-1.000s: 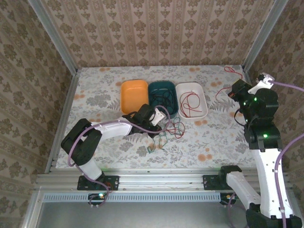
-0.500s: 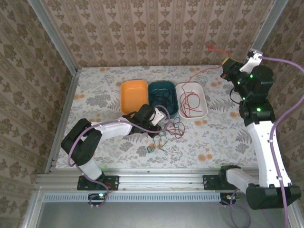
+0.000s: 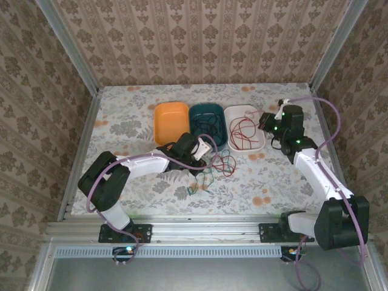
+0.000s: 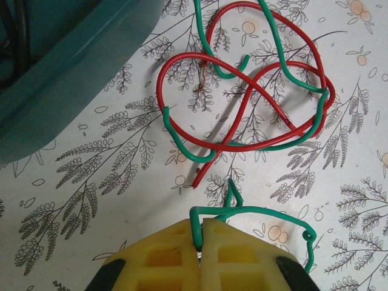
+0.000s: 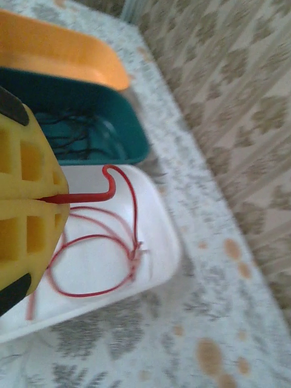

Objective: Untangle the cables

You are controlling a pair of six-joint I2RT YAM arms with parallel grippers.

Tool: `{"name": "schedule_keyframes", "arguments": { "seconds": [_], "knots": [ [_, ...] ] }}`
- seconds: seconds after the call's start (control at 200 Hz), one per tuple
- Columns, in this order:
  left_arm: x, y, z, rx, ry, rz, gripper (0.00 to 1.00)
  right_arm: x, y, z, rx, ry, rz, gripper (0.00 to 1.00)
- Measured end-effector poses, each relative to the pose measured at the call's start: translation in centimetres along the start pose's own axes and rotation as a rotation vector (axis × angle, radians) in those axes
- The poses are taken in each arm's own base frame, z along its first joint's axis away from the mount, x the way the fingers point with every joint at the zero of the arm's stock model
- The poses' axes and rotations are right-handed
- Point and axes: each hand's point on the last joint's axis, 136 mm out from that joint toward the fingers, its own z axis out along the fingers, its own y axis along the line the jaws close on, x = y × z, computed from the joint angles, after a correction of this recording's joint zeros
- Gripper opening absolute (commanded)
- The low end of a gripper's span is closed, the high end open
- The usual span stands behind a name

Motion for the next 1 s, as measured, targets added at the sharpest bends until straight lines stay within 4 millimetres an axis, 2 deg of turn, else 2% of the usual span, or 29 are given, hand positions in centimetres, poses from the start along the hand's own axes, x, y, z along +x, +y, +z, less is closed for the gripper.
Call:
{"name": "schedule_keyframes", "arguments": {
  "seconds": [0.075,0.24,0.36,0.5,0.705,1.0],
  "knots": [
    [-0.1,0.0,-0.2,-0.001,0.001,0.0,0.0,1.9,0.1,0.2,0.014,0.051,-0.014,0.0],
    [-0.6,0.0,-0.6,-0.011,-0.004,0.001,0.0,4.6,0.3,0.1,0.04,0.136,-0.056,0.0],
    [-1.5,0.0,-0.9,-0.014,-0.023,0.006,0.0,6.6,-0.5,-0.1,0.079,0.201,-0.073,0.0],
    [-1.7,-0.1,-0.9,-0.014,-0.028,0.007,0.0,8.5,-1.7,-0.4,0.128,0.261,-0.089,0.0],
    [-1.7,0.1,-0.9,-0.025,-0.028,0.003,0.0,8.7,-2.4,-0.7,0.173,0.265,-0.111,0.0],
    [-1.4,-0.1,-0.9,-0.037,-0.006,-0.009,0.0,6.5,-1.9,-1.6,0.175,0.172,-0.138,0.0]
  ]
}}
